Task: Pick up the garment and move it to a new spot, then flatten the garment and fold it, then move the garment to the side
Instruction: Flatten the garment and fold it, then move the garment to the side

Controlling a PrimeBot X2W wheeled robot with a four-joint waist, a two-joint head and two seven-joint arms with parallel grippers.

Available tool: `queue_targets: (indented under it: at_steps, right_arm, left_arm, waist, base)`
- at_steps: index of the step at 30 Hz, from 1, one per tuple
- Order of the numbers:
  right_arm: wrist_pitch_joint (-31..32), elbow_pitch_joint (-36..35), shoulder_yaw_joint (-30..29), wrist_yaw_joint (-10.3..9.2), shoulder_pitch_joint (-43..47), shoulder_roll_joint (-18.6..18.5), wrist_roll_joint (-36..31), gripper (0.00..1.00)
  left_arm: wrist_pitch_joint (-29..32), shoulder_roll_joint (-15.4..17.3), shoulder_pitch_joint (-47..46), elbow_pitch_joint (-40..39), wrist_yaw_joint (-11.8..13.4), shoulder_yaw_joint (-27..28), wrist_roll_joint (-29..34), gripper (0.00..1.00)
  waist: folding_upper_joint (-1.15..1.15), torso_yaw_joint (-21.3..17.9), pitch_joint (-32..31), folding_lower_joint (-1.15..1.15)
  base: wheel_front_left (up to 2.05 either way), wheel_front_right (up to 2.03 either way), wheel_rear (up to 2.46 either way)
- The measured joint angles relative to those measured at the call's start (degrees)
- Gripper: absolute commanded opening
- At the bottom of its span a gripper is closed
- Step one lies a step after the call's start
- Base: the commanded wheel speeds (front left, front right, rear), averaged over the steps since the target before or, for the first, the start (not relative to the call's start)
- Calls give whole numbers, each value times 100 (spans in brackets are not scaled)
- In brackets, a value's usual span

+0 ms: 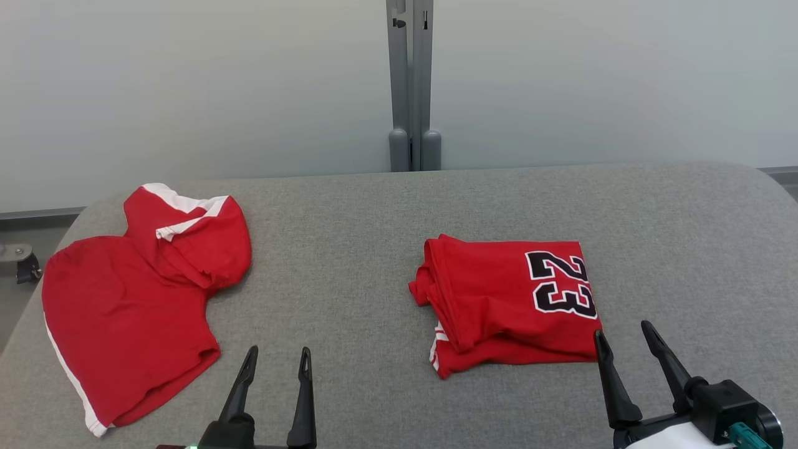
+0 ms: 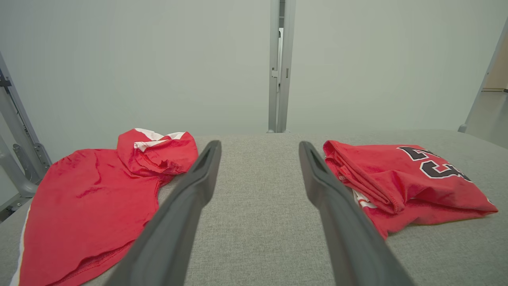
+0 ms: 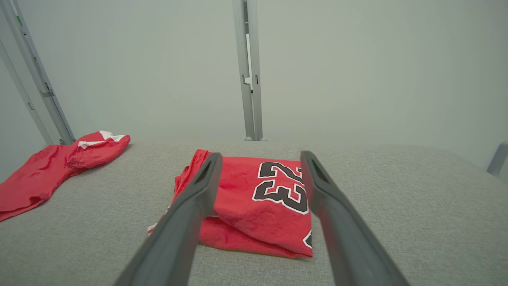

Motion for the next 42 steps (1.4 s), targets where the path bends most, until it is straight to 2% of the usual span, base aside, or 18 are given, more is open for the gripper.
queue_targets:
  at_steps: [27,36,42]
  right_arm:
    - [0,93,159,0,-74,-8,-31,100]
    - [-1,878,608,0,-844,-371,709,100]
    - [0,1345,770,0,-1555,-691,1960,100]
  left_arm:
    - [0,0,52,15,18,13,-114,100]
    - [0,0,31,30,-43,-55,-45,100]
    - [0,0,-119,97,-94,-142,-49,100]
  waist:
    - [0,-150,-68,0]
    - [0,-159,165,0]
    - [0,-59,431,0]
  base:
    - [0,0,0]
    - [0,0,0]
    - [0,0,0]
